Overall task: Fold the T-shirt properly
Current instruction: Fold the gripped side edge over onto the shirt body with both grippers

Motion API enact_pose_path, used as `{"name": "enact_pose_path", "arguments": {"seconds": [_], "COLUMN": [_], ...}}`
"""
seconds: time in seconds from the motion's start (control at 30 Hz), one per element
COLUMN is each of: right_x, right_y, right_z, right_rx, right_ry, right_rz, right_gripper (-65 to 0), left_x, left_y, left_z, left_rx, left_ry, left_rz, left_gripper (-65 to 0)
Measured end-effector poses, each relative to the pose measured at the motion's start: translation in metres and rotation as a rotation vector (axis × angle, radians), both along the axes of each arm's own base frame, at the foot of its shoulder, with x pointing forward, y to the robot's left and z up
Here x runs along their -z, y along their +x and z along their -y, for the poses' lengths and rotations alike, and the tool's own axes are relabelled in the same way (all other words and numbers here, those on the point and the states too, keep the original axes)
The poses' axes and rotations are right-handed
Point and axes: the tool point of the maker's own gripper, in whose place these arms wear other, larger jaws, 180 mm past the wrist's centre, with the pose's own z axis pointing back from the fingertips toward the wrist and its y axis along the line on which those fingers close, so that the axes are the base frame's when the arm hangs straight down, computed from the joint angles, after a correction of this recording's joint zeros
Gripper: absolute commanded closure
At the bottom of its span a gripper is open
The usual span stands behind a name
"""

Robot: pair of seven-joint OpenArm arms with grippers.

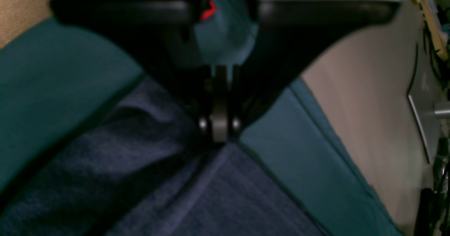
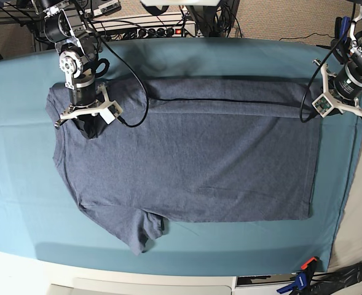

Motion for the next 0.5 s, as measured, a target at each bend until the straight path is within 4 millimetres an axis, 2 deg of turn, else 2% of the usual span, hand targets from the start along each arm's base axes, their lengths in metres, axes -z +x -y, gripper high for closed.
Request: {"name": "enact_pose_path", "arguments": {"seconds": [0.3,0.5], "right_x": [-0.009,-0.009], "right_y": [0.01,0.01], "right_z": [0.003,0.003], "right_rx": [0.032,0.032], "right_ry": [0.021,0.021], "right_rz": [0.033,0.032], "right_gripper": [0.0,0.0], "left_x": [0.005,0.007], "left_y": [0.001,0.007], "left_z": [0.013,0.007], "left_rx": [0.029,0.014], "left_ry": [-0.008,-0.003], "left_rz": [-0.009,-0.006], "left_gripper": [0.0,0.0]}}
